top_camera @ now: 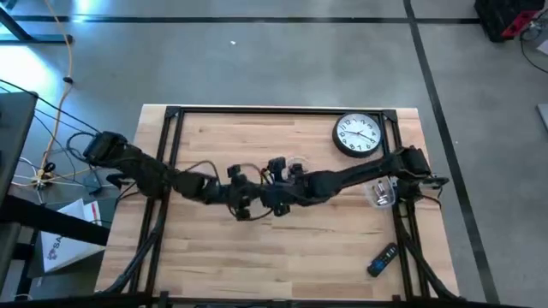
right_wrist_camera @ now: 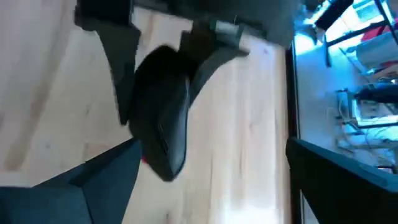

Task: Insert battery
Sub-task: Insert the brown battery into the mouse's battery compartment

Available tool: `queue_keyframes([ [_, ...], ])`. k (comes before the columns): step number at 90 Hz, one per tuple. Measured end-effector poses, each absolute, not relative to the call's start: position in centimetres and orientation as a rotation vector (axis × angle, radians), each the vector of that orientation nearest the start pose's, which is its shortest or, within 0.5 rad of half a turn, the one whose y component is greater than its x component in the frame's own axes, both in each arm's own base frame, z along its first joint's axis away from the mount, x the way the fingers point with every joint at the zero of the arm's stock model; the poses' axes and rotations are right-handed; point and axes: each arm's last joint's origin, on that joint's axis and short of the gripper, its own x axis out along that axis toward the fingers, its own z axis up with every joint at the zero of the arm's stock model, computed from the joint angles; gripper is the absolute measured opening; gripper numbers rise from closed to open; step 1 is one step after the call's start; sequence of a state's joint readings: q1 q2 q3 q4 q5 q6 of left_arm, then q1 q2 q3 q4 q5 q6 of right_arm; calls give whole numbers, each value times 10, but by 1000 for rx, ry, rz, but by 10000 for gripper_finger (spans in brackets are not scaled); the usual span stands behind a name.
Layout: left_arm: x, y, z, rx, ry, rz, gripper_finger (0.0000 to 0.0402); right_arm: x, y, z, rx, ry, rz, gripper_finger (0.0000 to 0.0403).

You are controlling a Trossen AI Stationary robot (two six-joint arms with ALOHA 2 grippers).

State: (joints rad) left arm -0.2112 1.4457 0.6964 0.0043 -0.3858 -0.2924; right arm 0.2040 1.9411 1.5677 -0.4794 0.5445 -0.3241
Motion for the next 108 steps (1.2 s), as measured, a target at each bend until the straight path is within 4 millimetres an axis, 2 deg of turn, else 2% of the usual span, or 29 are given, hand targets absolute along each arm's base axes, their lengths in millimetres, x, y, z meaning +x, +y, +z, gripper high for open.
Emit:
queue_keyframes([
  [12, 276, -24, 177, -286, 724, 218, 144, 421, 73, 245, -511, 843, -152, 366],
  [29, 270, 10, 166, -487, 788, 211, 144, 425, 73, 242, -455, 814, -199, 366],
  [46, 255, 33, 146, -710, 675, 131, 144, 434, 75, 212, -476, 857, -296, 366],
  [54, 247, 37, 139, -772, 614, 88, 144, 439, 76, 203, -439, 849, -307, 366],
  [65, 235, 36, 129, -801, 576, 38, 144, 444, 78, 202, -434, 808, -297, 366],
  [77, 225, 33, 121, -835, 562, 9, 144, 452, 81, 199, -474, 735, -181, 366],
  [88, 219, 32, 117, -869, 544, 16, 144, 454, 82, 182, -513, 640, -137, 366],
  [108, 215, 32, 113, -902, 540, 71, 144, 448, 64, 161, -509, 595, -185, 366],
])
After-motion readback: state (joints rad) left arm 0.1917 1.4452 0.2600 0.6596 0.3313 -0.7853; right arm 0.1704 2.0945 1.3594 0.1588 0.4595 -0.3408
